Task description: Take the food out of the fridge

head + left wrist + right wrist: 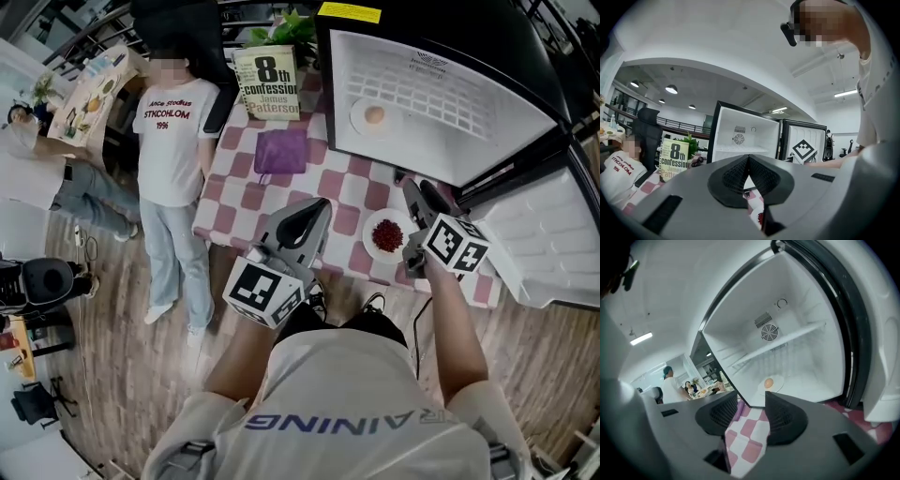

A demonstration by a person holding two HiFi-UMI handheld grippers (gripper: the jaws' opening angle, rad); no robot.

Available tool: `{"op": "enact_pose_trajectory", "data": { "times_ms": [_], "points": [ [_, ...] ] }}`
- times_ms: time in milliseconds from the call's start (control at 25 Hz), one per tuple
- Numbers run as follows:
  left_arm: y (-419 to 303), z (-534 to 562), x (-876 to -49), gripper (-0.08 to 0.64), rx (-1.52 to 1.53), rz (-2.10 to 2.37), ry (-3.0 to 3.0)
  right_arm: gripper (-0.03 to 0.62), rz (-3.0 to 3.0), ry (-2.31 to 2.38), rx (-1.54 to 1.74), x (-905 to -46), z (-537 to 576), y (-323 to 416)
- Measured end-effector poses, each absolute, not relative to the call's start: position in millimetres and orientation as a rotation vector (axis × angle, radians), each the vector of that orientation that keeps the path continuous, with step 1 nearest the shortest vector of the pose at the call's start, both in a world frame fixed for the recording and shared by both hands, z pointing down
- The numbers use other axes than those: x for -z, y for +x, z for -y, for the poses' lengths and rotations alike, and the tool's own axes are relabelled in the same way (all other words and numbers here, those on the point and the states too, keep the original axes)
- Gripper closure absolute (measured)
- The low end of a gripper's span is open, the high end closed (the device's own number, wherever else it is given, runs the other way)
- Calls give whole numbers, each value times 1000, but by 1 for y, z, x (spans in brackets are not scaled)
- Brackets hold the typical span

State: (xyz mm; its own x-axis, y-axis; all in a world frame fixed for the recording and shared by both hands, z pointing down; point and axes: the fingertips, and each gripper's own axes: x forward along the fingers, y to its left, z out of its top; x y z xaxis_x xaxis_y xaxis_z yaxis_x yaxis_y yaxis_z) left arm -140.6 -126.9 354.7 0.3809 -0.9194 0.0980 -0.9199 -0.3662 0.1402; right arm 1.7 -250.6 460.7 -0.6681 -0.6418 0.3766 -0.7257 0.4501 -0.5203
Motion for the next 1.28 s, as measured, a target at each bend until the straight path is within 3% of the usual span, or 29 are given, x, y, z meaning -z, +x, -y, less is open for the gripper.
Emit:
{"op": "enact_pose_trajectory", "data": {
  "times_ms": [240, 800, 1280],
  "points": [
    [-158, 132, -364, 552, 7, 1670, 2441, 388, 2512, 1272, -1319, -497, 297, -19],
    [-191, 155, -392, 552, 5, 1679, 2357, 387, 2174, 1297, -2071, -579, 386, -64],
    [-206, 152, -406, 552, 46, 1695, 2294, 388, 1928, 1349, -2299, -615, 409, -77]
  ]
}}
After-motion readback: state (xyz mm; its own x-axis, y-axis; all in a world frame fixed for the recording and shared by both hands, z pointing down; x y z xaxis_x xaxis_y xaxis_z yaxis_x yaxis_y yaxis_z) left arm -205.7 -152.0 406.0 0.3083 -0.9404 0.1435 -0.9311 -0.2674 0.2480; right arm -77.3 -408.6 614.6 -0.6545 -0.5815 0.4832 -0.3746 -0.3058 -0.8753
